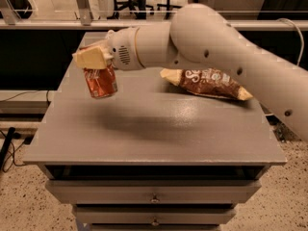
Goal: Place coke can upright
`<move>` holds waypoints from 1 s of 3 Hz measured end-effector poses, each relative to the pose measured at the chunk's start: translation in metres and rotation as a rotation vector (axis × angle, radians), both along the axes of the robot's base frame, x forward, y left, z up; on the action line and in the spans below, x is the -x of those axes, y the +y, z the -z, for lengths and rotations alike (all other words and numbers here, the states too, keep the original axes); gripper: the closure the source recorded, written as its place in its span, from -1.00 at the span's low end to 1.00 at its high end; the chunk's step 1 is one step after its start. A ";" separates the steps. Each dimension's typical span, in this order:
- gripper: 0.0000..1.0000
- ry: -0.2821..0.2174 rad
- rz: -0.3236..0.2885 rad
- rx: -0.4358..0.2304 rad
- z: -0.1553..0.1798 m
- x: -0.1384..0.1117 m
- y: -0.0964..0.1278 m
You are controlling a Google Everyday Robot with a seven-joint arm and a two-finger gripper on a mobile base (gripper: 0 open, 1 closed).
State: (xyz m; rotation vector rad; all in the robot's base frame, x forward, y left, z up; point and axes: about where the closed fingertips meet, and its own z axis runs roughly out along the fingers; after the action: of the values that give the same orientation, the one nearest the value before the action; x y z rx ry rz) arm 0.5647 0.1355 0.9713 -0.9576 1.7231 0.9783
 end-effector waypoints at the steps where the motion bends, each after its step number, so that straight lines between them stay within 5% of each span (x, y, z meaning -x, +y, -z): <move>1: 1.00 -0.128 0.034 -0.096 0.012 -0.004 -0.003; 2: 1.00 -0.371 0.024 -0.171 0.003 0.009 0.006; 3: 1.00 -0.531 -0.017 -0.184 -0.007 0.024 0.018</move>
Offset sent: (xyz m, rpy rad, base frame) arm -0.0362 0.0255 0.0188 0.2071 -0.6990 0.0275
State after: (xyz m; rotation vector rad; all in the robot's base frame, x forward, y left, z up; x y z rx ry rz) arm 0.5404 0.1538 0.9786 -1.0021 1.1637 0.7868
